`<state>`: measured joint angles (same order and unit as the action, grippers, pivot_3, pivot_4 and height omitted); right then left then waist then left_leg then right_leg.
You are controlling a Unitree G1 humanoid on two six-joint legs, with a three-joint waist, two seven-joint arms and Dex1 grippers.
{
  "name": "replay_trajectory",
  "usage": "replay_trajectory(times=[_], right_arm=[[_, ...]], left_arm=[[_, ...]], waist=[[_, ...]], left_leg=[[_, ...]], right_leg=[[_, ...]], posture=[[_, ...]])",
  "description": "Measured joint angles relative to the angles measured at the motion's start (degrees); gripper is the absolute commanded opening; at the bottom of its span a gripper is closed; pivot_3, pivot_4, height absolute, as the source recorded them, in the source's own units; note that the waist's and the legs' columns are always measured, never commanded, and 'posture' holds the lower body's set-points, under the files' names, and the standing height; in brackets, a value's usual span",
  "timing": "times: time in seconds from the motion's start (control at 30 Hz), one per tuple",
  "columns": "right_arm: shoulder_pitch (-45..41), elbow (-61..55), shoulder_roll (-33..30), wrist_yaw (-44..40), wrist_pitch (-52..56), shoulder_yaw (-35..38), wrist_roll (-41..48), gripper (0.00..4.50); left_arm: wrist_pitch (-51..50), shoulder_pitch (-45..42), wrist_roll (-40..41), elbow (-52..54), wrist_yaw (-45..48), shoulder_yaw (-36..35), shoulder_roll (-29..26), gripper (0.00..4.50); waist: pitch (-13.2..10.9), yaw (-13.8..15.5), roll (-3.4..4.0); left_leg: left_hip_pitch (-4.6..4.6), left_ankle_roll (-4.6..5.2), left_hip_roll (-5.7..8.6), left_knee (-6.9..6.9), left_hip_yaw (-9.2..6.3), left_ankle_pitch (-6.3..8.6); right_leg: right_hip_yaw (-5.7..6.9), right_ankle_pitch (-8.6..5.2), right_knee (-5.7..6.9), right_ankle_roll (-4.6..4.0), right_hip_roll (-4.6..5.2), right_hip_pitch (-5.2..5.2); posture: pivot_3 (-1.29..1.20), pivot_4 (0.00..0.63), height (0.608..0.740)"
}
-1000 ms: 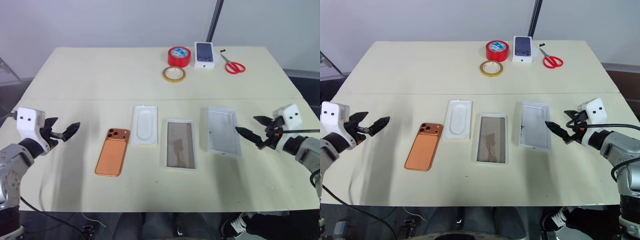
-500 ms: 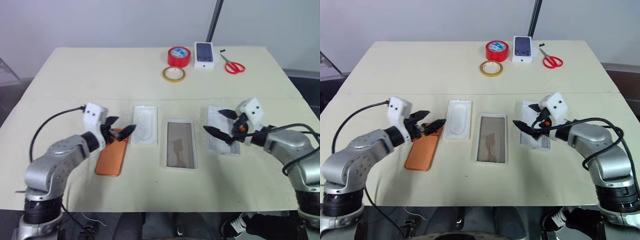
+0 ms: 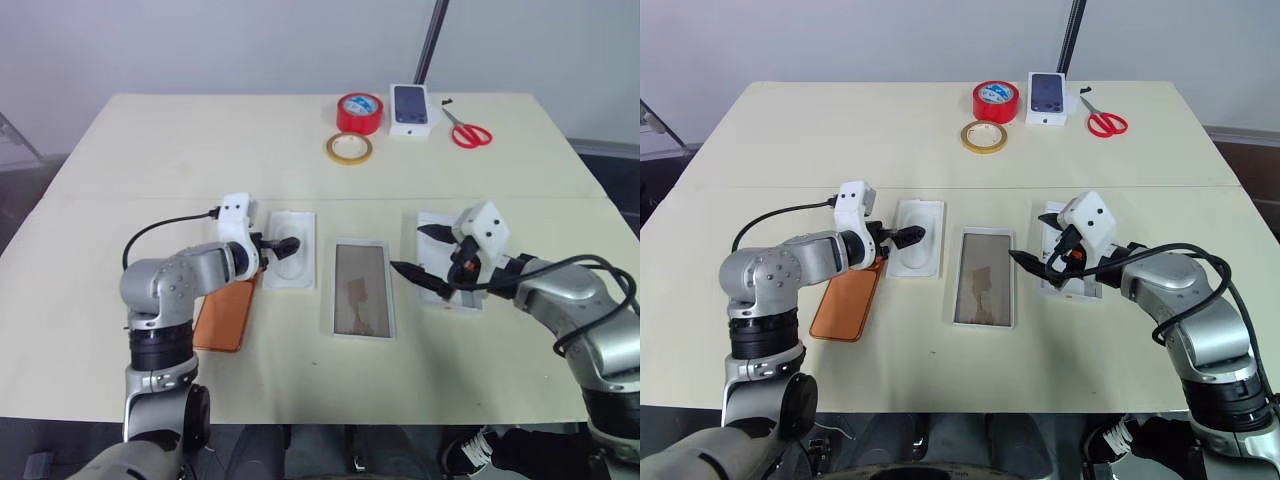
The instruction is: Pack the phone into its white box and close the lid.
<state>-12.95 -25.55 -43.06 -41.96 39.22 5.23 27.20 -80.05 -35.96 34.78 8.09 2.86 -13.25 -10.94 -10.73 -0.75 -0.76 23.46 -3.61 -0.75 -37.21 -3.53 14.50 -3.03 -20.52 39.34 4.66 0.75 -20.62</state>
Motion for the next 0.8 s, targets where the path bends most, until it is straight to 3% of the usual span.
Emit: replay_trajectory(times=[0.07,0.13,0.2,0.4,0.7,0.8], right_arm=[[0.5,-1.1,-0.8,-0.6,0.1,-0.2,0.0,4.5],[1.2,-1.7,-1.4,-1.2,0.1,-0.5,0.0,4.5],[1.9,-2.2,-2.1,-1.7,0.1,-0.7,-0.1,4.5],[5.1,-6.2,-8.1,-5.2,-0.7,-3.7,-2.2,4.5],[4.4,-14.3,-11.0,-8.1,-0.6,-15.4,-6.9,4.5],[3.1,-14.0,-11.0,-7.5,-0.4,-20.1,-10.4,3.65]], left_arm=[[-1.2,-1.7,-0.4,-1.8,-0.5,-0.8,0.6,4.46],[-2.2,-3.7,-0.6,-4.4,-1.1,-3.0,1.8,3.92],[-2.4,-4.5,-1.0,-6.1,-1.9,-5.3,2.7,3.09],[-2.3,-4.5,-2.9,-7.3,-2.5,-6.1,3.2,0.02],[-2.2,-4.5,-3.3,-7.3,-2.5,-8.5,4.5,0.02],[-2.2,-4.7,-3.1,-7.3,-2.8,-10.5,5.4,0.0]], waist=[[0.0,0.0,0.0],[0.0,0.1,0.0],[0.0,0.1,0.0],[0.0,0.2,-0.04],[0.0,0.1,-0.07],[0.0,0.1,-0.07]], left_leg=[[-0.02,0.0,0.0,0.0,-0.01,0.0],[-0.03,-0.01,0.0,-0.01,-0.01,0.0],[-0.03,-0.01,0.03,-0.02,0.0,0.0],[-0.01,-0.05,0.05,-0.02,-0.01,-0.03],[-0.04,-0.28,0.03,-0.02,-0.03,-0.16],[-0.04,-0.3,0.03,-0.02,-0.05,-0.16]], right_leg=[[0.0,0.0,0.0,0.0,0.0,0.02],[0.01,0.0,0.0,0.0,0.0,0.03],[0.01,0.0,-0.01,0.0,0.01,0.04],[0.01,0.0,-0.03,0.01,0.02,0.04],[0.02,0.0,-0.02,0.02,0.03,0.06],[0.03,0.0,-0.02,0.02,0.04,0.06]], posture=[[0.0,0.15,0.74],[0.0,0.15,0.74],[0.0,0.15,0.74],[0.0,0.15,0.74],[0.0,0.15,0.74],[0.0,0.15,0.74]])
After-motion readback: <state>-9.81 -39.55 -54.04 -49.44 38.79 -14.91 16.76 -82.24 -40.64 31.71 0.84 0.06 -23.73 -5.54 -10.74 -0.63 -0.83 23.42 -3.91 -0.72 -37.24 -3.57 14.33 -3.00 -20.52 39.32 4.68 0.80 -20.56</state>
